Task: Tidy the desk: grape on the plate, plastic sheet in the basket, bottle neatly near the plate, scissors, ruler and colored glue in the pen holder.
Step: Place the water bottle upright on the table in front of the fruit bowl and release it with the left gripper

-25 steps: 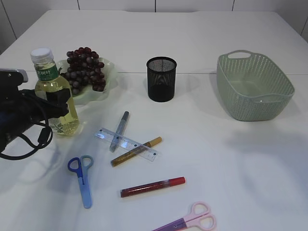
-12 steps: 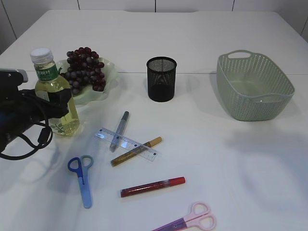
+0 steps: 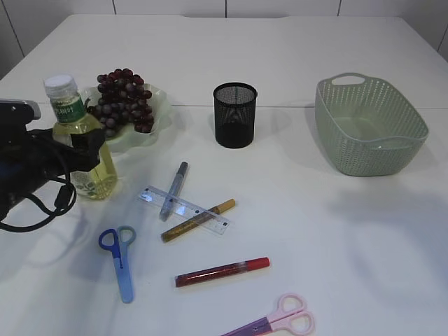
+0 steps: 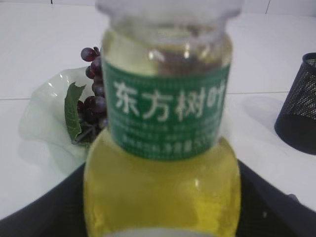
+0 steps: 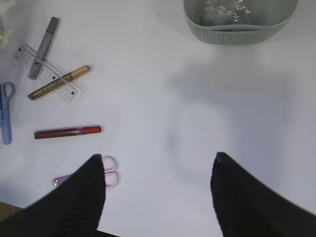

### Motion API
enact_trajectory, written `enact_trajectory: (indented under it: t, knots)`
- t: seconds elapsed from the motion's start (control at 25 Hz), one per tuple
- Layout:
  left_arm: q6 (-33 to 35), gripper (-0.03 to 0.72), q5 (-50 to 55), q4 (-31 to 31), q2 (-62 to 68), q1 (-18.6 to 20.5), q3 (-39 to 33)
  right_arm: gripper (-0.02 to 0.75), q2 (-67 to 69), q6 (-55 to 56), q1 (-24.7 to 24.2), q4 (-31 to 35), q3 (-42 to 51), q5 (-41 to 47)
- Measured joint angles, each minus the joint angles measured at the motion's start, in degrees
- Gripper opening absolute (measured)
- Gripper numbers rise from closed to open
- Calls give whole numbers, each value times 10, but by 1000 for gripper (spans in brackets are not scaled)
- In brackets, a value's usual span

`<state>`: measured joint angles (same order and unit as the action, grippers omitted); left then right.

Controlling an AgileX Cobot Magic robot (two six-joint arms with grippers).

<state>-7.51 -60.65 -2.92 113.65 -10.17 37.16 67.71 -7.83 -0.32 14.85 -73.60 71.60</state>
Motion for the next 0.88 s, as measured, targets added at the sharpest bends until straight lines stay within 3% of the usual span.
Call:
enact_trajectory:
  t: [0.56,0.88]
  knots:
    - [1,554,-30,-2,-92,0,5,524,0,0,0,0,0,0]
    - [1,550,59,-1,-170,0,5,524,0,0,0,0,0,0]
